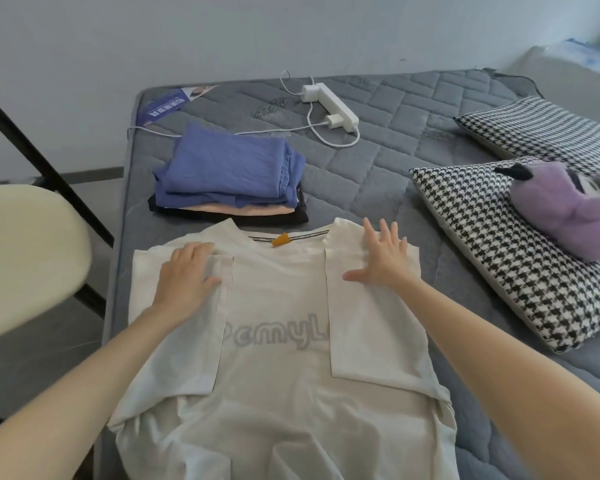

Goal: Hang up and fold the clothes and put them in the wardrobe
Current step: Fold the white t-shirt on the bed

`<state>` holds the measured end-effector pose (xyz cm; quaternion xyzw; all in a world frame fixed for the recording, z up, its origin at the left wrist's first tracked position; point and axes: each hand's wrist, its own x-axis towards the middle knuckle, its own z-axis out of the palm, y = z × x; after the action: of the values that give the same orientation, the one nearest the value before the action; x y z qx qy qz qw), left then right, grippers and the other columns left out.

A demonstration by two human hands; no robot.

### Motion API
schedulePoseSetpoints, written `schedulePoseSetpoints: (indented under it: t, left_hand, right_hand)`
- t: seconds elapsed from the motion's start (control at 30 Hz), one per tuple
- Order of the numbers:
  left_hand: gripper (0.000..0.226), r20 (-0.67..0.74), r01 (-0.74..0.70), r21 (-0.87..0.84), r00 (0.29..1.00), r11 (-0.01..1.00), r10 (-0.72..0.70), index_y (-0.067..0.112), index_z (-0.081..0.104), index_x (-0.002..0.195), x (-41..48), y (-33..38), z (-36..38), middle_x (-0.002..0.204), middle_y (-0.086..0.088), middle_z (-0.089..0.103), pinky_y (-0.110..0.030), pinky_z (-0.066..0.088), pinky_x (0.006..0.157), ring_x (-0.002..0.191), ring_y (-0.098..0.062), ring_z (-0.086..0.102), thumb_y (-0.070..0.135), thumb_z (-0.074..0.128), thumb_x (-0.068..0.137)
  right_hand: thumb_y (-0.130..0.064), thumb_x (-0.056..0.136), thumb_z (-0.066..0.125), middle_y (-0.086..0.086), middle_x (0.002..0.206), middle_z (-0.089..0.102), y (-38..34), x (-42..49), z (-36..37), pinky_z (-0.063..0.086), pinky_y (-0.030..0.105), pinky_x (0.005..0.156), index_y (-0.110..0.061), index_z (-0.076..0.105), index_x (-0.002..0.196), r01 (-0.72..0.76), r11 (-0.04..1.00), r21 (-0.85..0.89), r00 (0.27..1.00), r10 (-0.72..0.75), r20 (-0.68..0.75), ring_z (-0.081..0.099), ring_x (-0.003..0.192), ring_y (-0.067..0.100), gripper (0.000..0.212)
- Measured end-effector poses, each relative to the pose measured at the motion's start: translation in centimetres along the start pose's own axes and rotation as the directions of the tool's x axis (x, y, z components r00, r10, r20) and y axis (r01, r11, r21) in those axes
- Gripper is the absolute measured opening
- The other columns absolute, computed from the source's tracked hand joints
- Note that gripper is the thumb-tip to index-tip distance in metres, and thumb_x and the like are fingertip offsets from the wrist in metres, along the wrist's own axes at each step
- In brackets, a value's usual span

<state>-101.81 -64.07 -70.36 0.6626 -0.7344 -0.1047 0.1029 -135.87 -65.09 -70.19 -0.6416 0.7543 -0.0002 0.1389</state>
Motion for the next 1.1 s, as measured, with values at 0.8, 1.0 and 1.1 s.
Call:
schedulePoseSetpoints:
  t: [0.8, 1.0, 1.1]
  left_hand:
    - [0.031, 0.114, 0.048, 0.16, 0.991, 0.986, -0.067, 0.022, 0.056, 0.069, 4.7, -0.3, -3.7, 0.079, -0.003, 0.063, -0.03, 0.034, 0.062, 0.075, -0.023, 0.055, 0.046, 0.075, 0.074]
    - [0.019, -0.151, -0.025, 0.2, 0.987, 0.979, 0.056, 0.019, 0.062, 0.075, 5.5, 1.6, -9.2, 0.086, -0.009, 0.067, -0.033, 0.033, 0.071, 0.084, -0.033, 0.06, 0.035, 0.064, 0.086]
    - [0.021, -0.236, -0.046, 0.215, 0.967, 0.975, 0.098, 0.021, 0.058, 0.075, 6.5, 3.0, -11.8, 0.086, -0.01, 0.068, -0.036, 0.031, 0.077, 0.084, -0.033, 0.06, 0.035, 0.058, 0.09]
  right_hand:
    - [-0.035, 0.076, 0.073, 0.007, 0.092, 0.069, -1.9, -0.8, -2.2, 0.032, 0.033, 0.071, -0.016, 0.055, 0.082, -0.042, 0.991, -0.126, 0.987, 0.022, -0.159, 0.062, 0.087, 0.03, 0.026]
    - [-0.036, 0.085, 0.065, 0.011, 0.089, 0.067, -2.7, -2.2, -8.4, 0.029, 0.035, 0.071, -0.014, 0.064, 0.089, -0.028, 0.993, -0.112, 0.915, -0.02, -0.403, 0.061, 0.088, 0.034, 0.023]
    - [-0.036, 0.087, 0.064, 0.012, 0.09, 0.068, -2.8, -2.1, -11.5, 0.032, 0.037, 0.071, -0.014, 0.065, 0.094, -0.042, 0.997, -0.059, 0.866, 0.007, -0.5, 0.058, 0.091, 0.036, 0.022]
